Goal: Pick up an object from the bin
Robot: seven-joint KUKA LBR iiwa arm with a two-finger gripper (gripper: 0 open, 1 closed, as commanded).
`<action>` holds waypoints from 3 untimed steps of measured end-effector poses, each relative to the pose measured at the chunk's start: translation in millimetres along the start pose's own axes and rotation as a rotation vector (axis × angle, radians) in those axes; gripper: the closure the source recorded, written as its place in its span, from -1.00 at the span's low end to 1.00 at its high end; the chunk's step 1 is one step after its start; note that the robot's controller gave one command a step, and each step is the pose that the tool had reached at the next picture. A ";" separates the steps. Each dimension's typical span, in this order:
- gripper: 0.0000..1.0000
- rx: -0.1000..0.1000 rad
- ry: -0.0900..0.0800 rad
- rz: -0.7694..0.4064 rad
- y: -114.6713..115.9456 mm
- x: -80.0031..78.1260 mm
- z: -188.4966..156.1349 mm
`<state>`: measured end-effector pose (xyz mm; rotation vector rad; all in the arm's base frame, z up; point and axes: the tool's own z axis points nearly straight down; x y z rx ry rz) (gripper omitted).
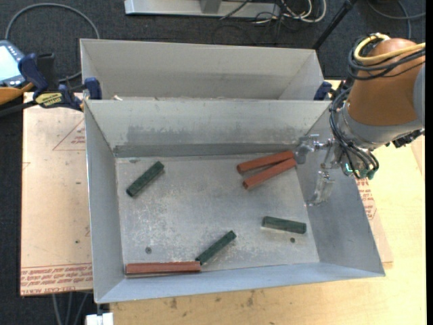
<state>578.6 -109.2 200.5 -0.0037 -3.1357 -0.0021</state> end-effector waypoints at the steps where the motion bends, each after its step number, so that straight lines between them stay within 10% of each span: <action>1: -1.00 -0.001 -0.001 -0.334 12.5 56.8 133.7; 2: 1.00 0.002 -0.007 -0.337 11.9 54.7 130.6; 3: 1.00 0.004 -0.019 -0.355 53.6 11.3 -15.8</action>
Offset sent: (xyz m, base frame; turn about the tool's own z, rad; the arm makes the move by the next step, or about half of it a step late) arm -0.0561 0.0113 -0.1305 -0.3354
